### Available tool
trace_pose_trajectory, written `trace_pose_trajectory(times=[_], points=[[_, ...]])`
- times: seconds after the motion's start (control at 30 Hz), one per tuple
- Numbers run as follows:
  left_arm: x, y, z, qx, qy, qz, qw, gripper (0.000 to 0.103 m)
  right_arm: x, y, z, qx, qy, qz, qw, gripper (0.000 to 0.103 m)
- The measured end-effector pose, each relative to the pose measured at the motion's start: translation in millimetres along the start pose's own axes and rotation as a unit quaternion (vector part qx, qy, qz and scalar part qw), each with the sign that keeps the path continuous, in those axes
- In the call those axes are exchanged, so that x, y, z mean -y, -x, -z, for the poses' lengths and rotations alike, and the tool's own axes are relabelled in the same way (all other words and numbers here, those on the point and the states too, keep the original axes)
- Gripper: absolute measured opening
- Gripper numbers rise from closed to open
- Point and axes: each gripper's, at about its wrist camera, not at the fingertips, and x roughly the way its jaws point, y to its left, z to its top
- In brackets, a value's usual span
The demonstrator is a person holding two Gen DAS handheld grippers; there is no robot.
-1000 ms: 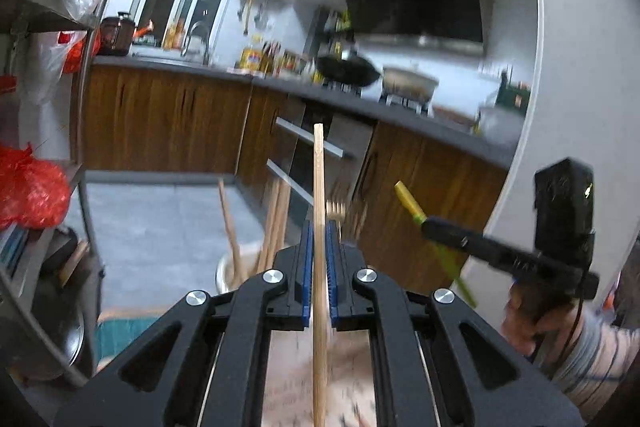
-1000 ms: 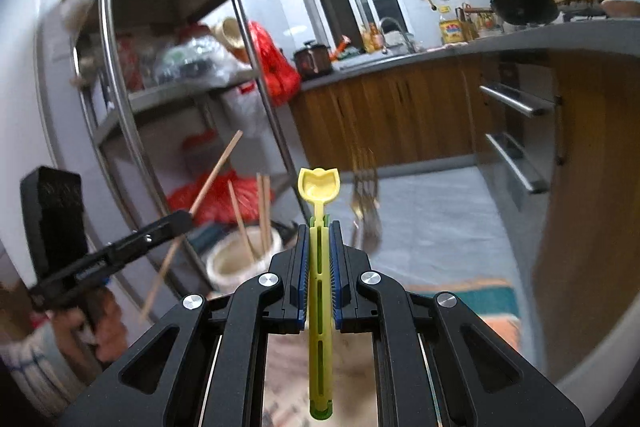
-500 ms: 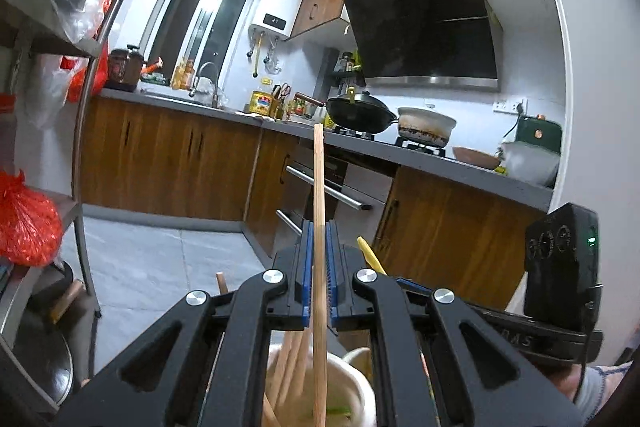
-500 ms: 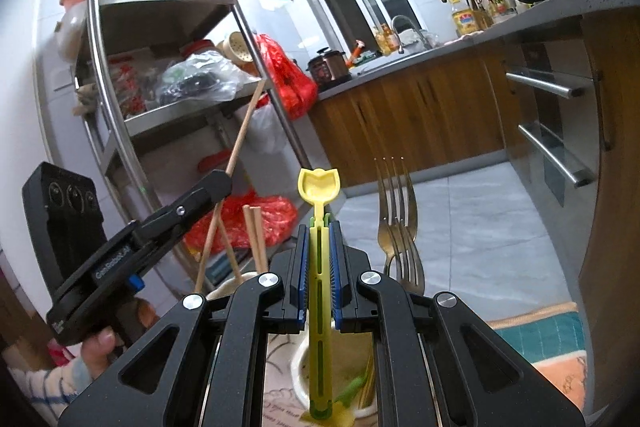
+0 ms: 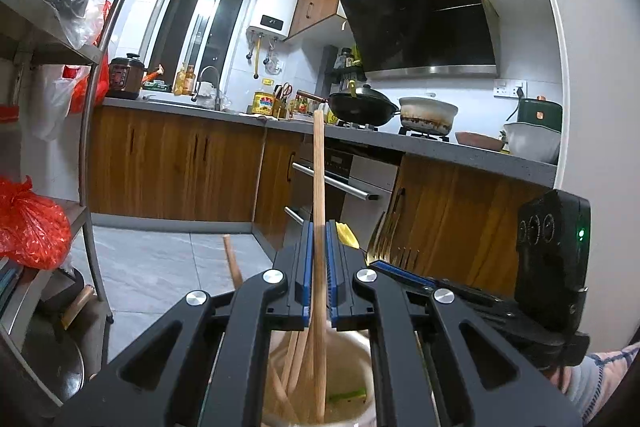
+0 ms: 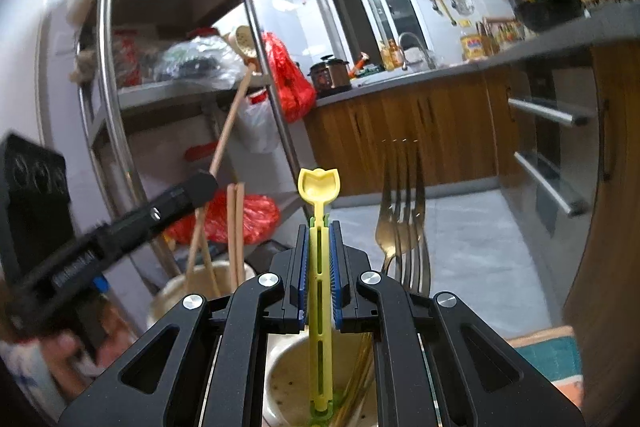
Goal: Organize utensils
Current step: 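Drop the yellow spoon into the small cup while the left drops the chopstick into the tall cup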
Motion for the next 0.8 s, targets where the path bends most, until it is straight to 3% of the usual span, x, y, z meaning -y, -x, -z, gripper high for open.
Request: trace_pose_trajectory(times=[0.37, 0.67, 0.77, 0.8], points=[[4.0, 30.4, 20.1, -0.055, -0.034, -0.009, 0.9979, 0.006, -4.7, 24.0, 6.0, -0.014, 0.042, 0.010, 0.999, 0.011], [3.7, 30.6, 28.5, -0.097, -0.041, -0.025, 0.9942, 0.006, 0.7, 21.9, 17.5, -0.066, 0.027, 0.012, 0.997, 0.011], [3.6, 32.1, 26.3, -0.100, -0.037, -0.024, 0.9940, 0.008, 2.2, 21.9, 15.7, -0.073, 0.018, 0.013, 0.997, 0.020], [3.8, 32.7, 25.3, -0.101, -0.036, -0.024, 0.9940, 0.012, 2.6, 23.3, 15.3, -0.073, 0.016, 0.013, 0.997, 0.029]])
